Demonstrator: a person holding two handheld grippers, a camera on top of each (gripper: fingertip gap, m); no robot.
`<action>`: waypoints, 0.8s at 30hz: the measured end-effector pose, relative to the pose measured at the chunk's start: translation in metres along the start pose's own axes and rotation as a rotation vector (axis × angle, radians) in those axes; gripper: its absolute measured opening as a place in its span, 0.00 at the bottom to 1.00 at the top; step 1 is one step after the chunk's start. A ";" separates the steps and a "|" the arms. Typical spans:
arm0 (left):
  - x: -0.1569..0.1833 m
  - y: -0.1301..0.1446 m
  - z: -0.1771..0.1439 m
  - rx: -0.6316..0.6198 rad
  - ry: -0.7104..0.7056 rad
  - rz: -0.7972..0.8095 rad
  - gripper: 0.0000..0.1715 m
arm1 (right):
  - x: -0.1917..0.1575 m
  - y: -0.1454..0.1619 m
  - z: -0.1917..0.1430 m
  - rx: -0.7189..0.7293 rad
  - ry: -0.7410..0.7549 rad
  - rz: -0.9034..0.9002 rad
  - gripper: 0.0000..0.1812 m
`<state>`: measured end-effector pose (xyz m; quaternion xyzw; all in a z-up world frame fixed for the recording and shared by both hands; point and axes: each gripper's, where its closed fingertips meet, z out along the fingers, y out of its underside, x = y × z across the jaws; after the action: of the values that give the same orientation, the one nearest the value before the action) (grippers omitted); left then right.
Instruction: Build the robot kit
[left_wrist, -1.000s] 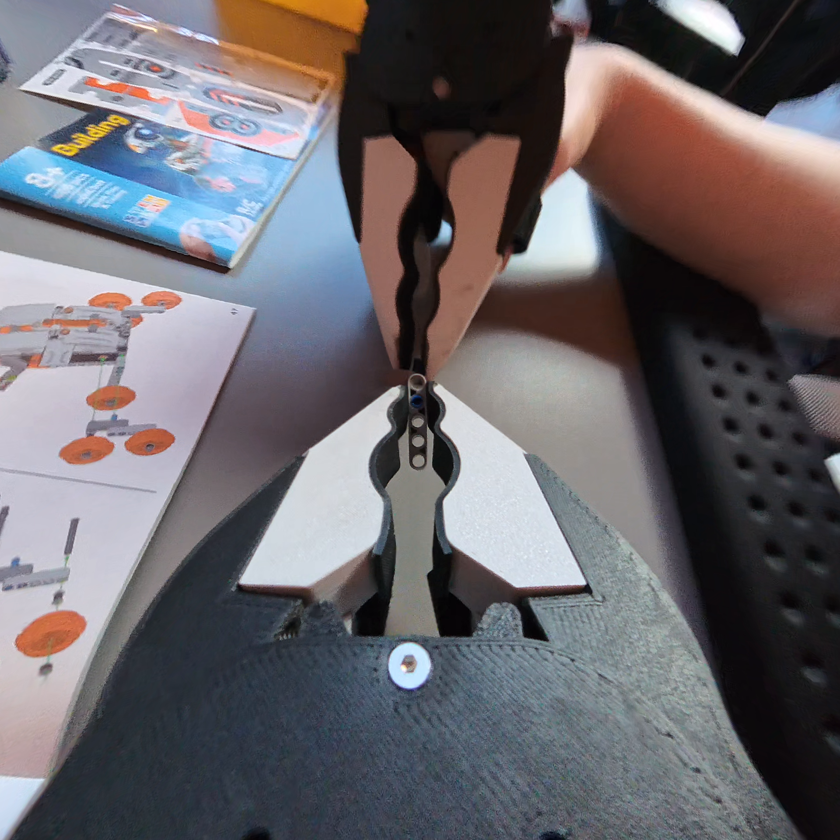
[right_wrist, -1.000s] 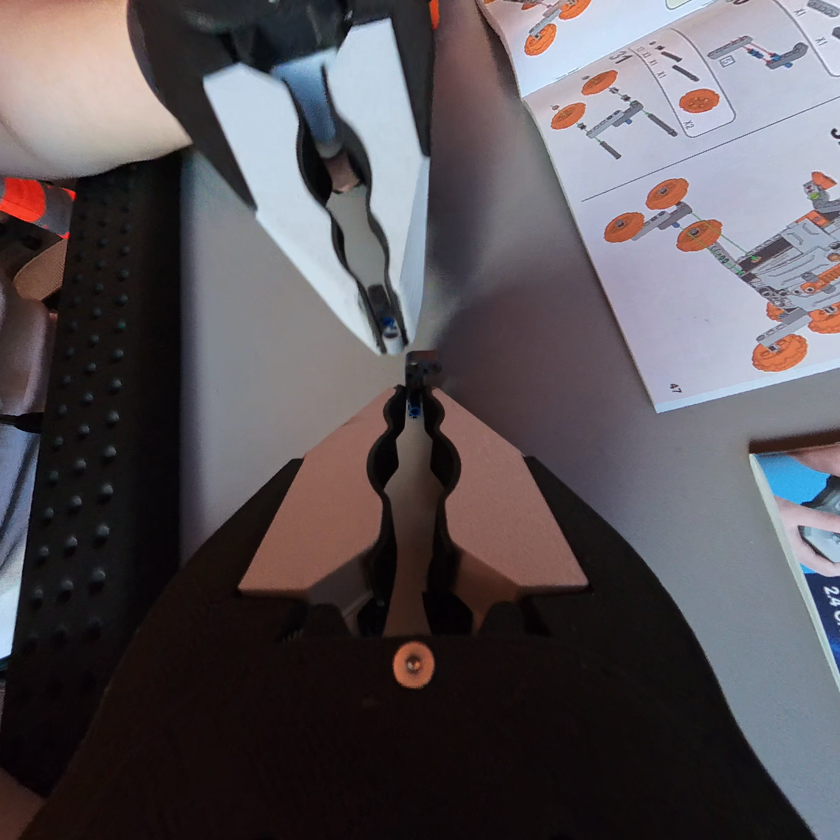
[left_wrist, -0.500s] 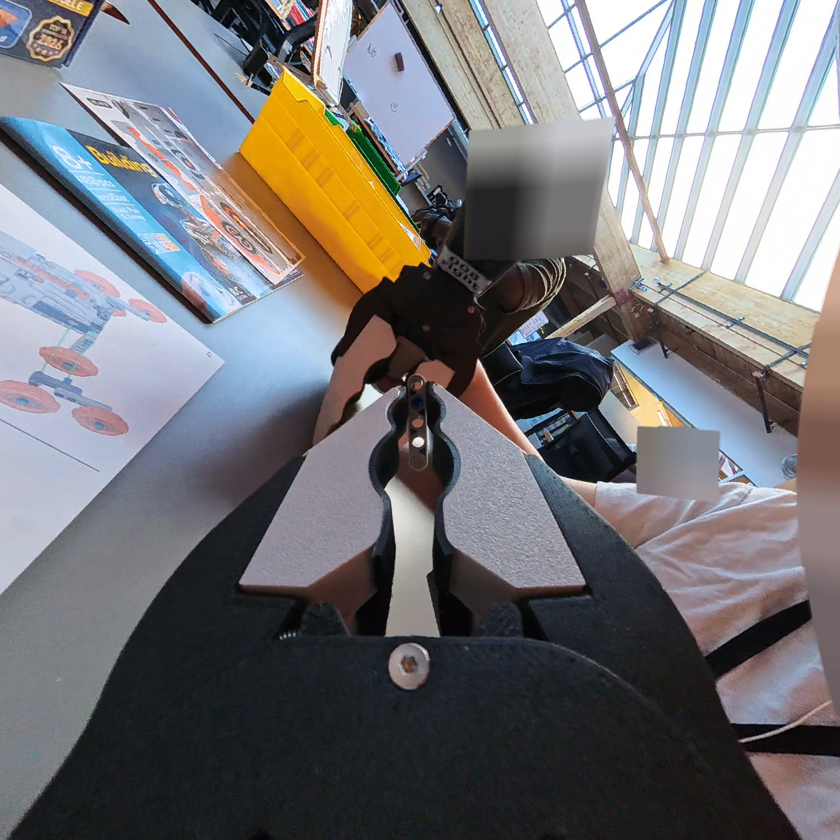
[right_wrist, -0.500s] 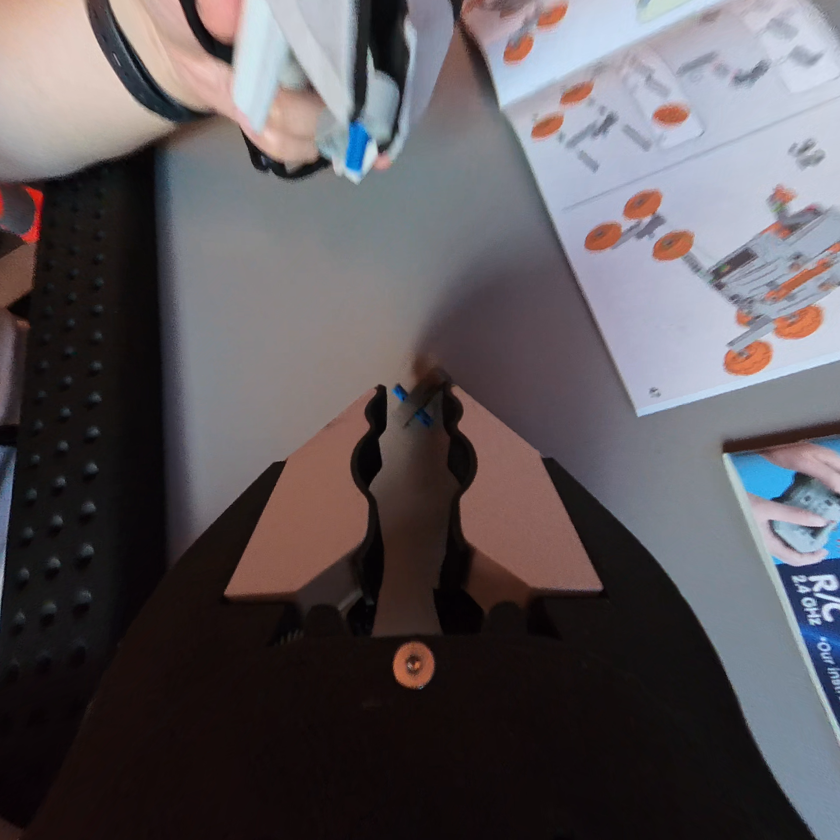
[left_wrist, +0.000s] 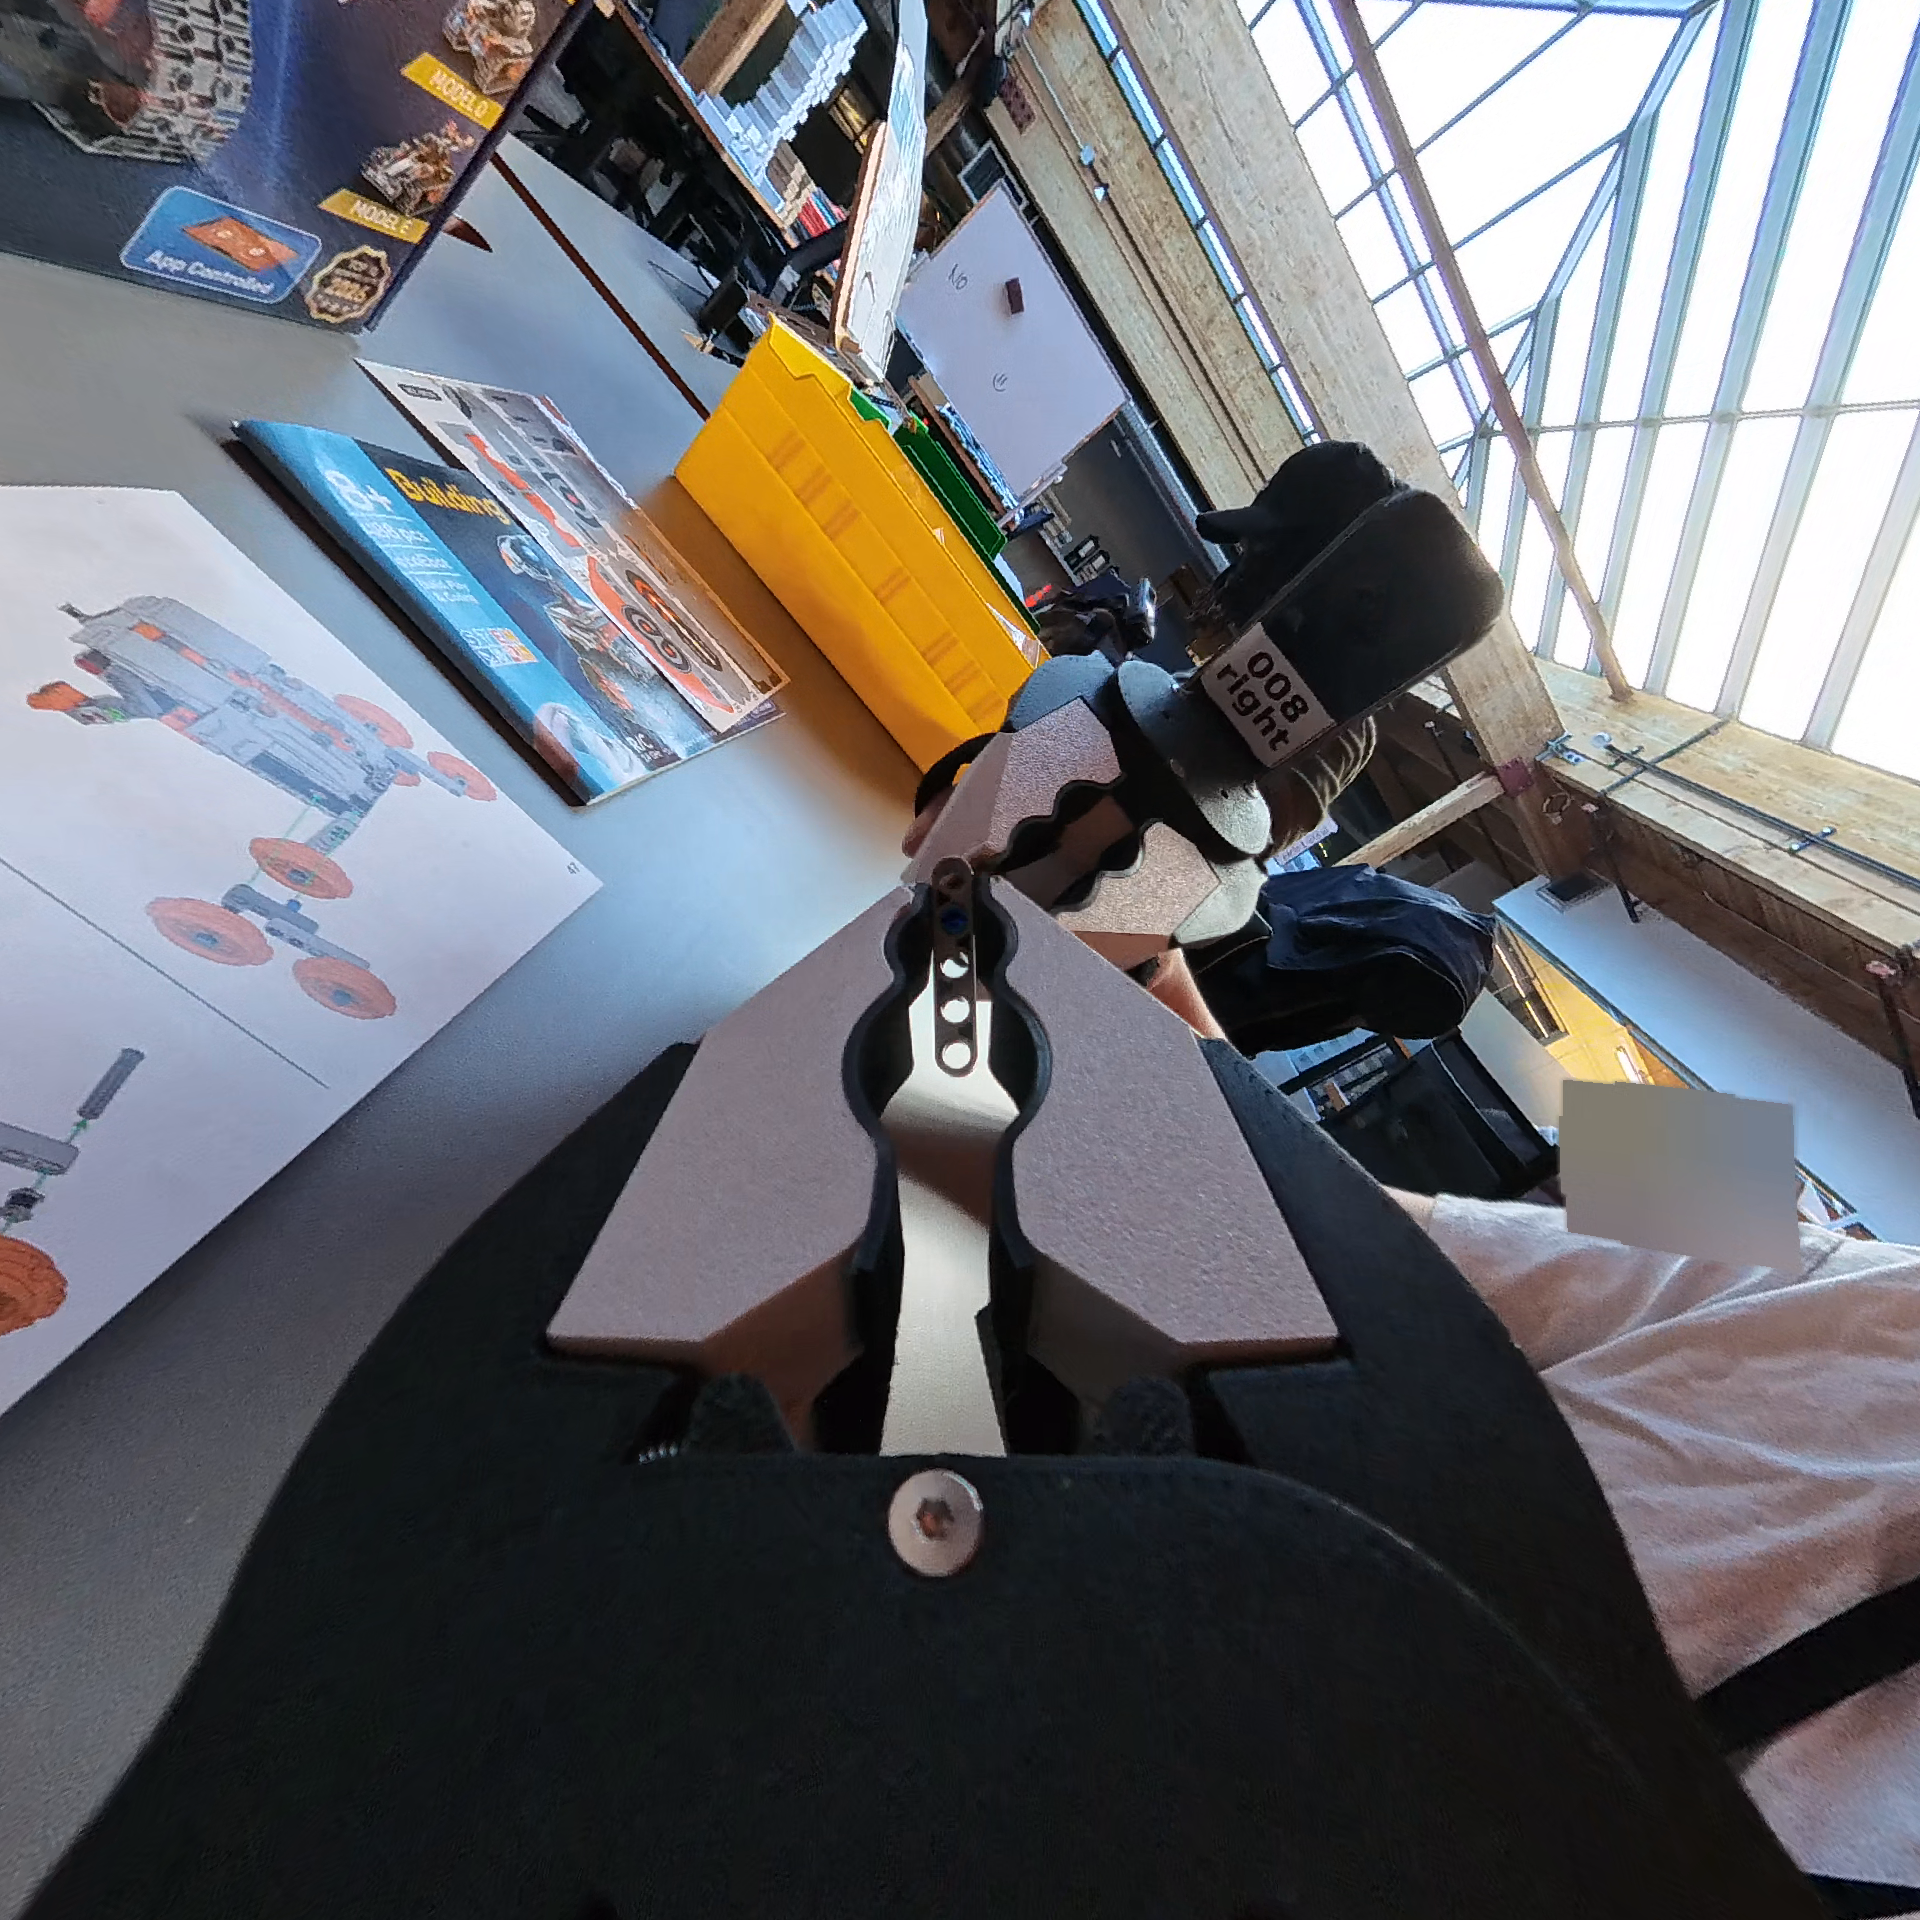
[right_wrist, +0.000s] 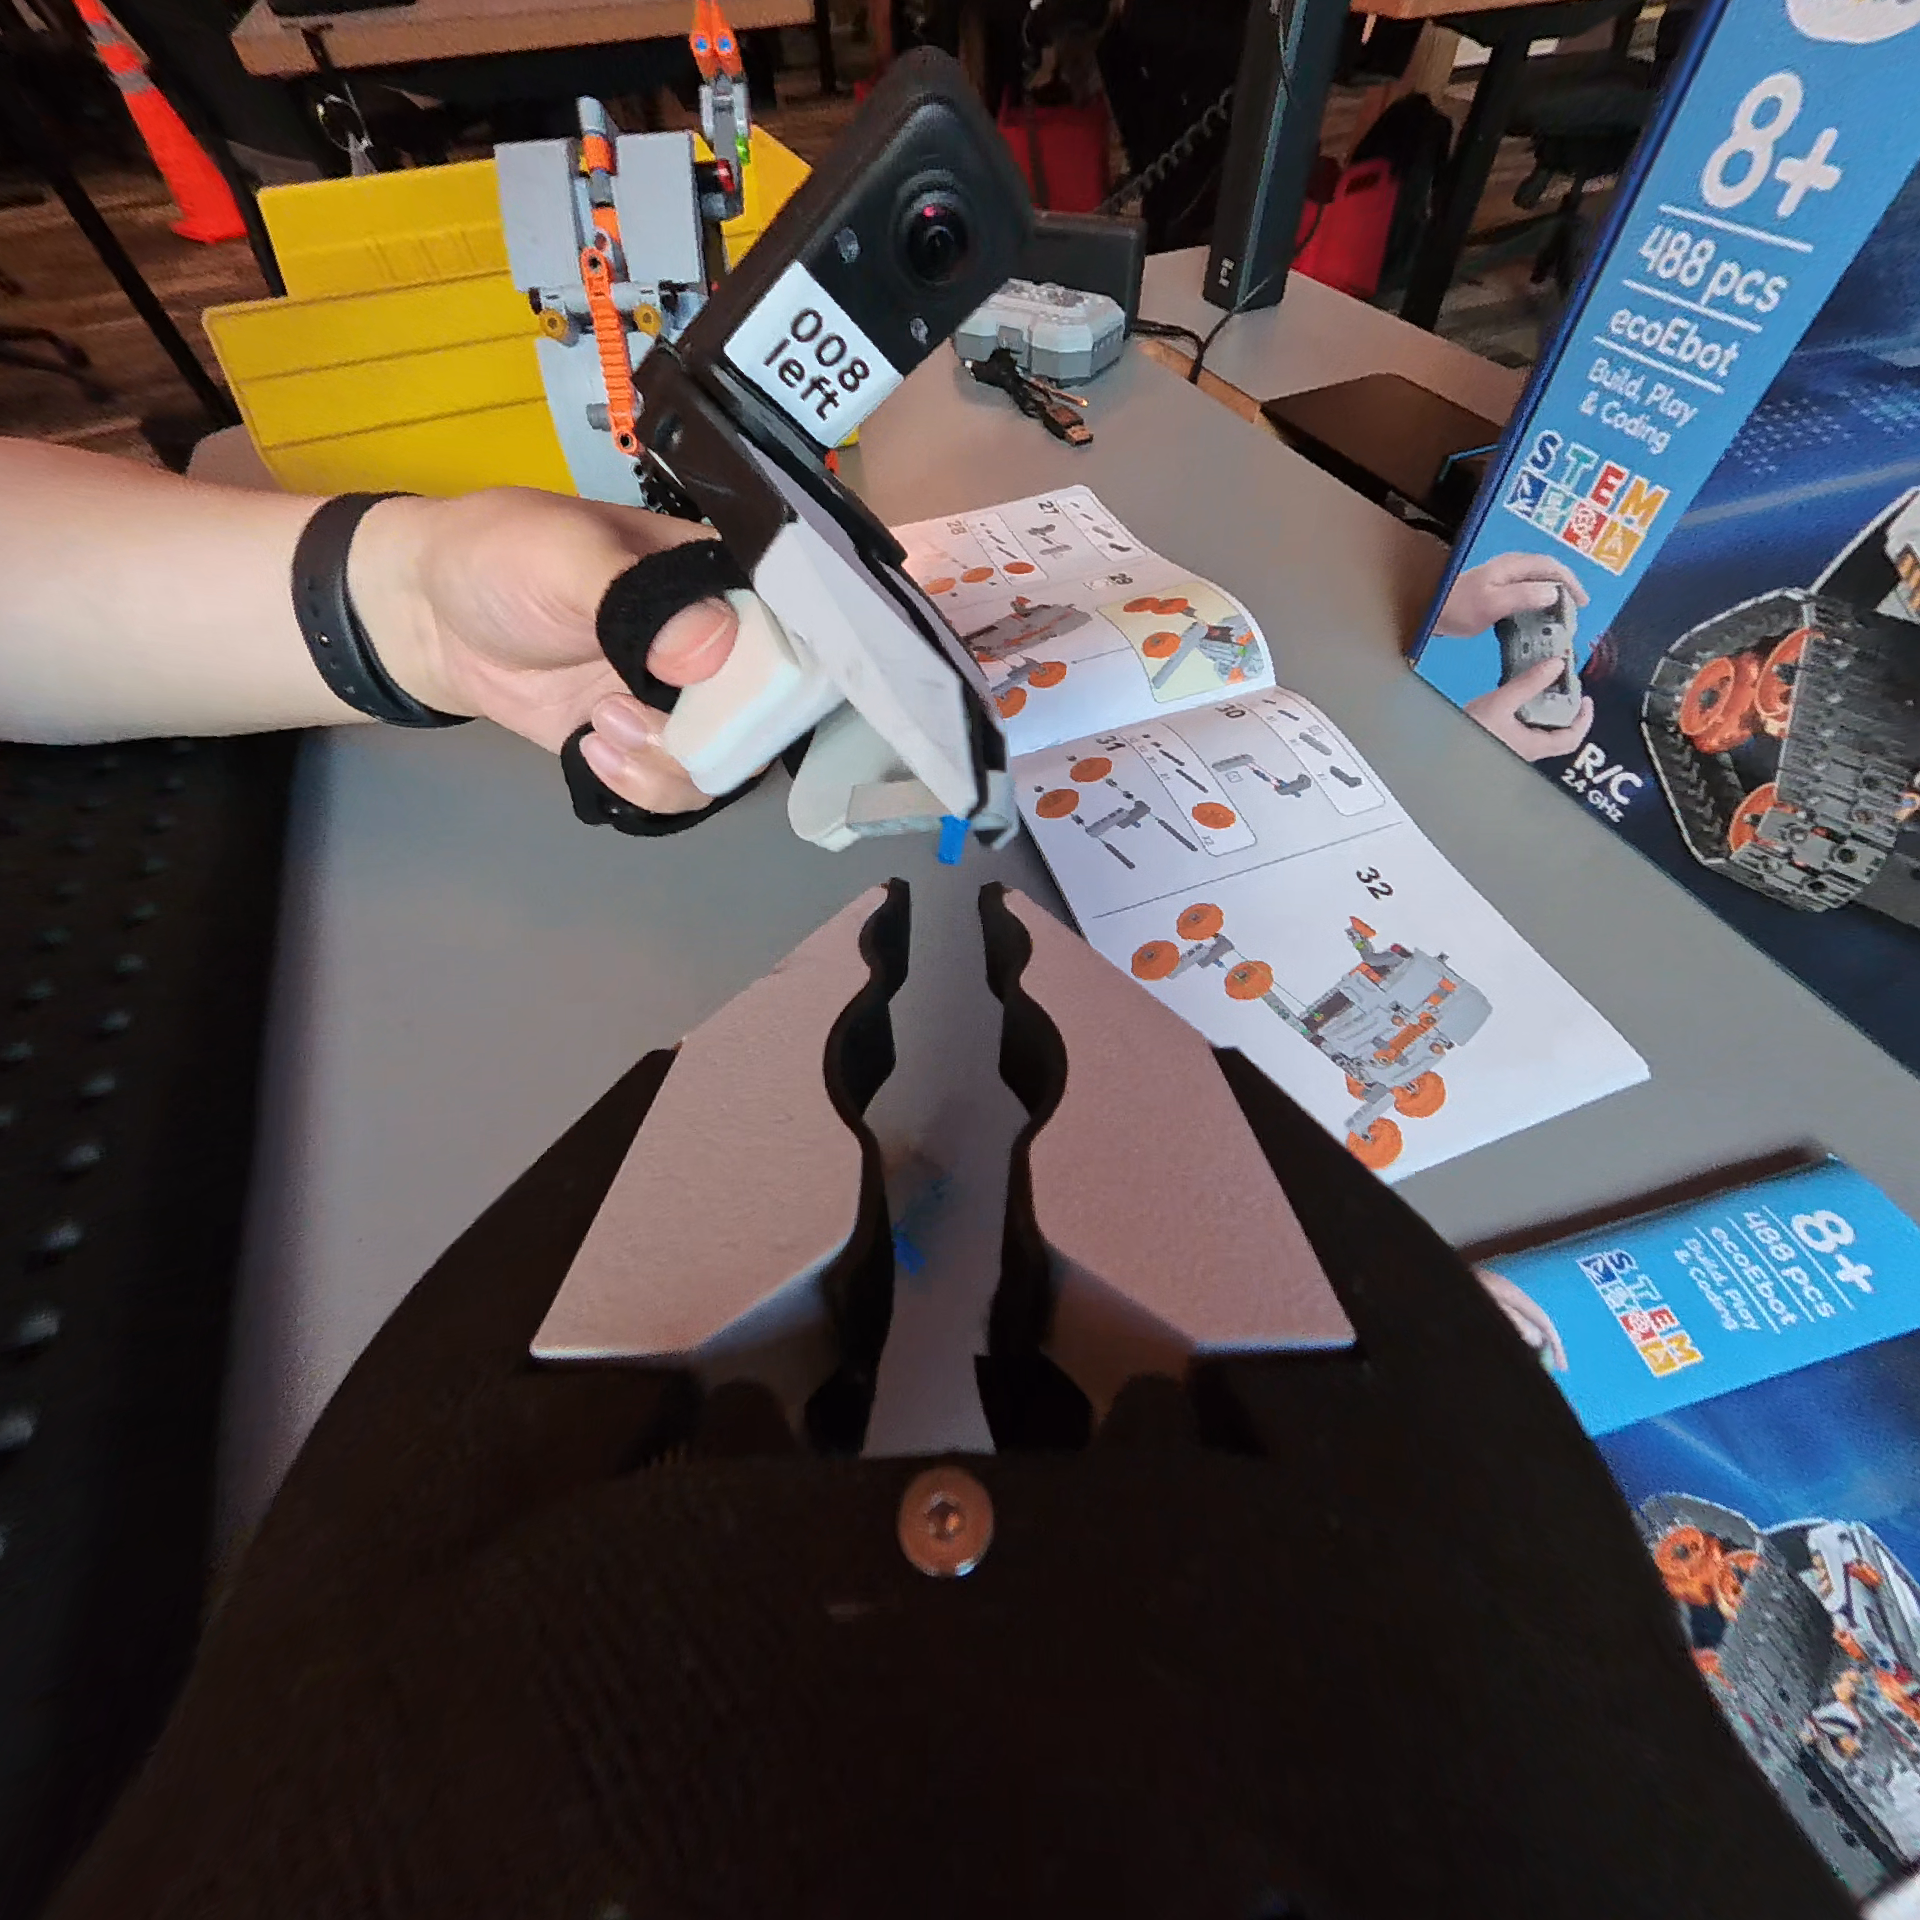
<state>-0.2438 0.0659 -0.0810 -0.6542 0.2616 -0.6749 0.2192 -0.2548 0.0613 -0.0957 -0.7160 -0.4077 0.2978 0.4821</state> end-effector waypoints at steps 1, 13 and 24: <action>-0.001 0.001 0.001 -0.004 -0.006 0.005 0.03 | -0.001 -0.002 0.001 0.008 0.000 0.003 0.07; 0.018 0.004 0.001 -0.087 -0.078 0.424 0.11 | -0.006 -0.024 -0.012 0.130 0.036 -0.142 0.01; 0.046 0.005 -0.003 -0.115 -0.081 0.747 0.03 | -0.020 -0.042 -0.022 0.243 0.064 -0.359 0.01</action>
<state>-0.2492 0.0325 -0.0488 -0.5512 0.5106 -0.5064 0.4231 -0.2587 0.0419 -0.0481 -0.5777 -0.4740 0.2313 0.6230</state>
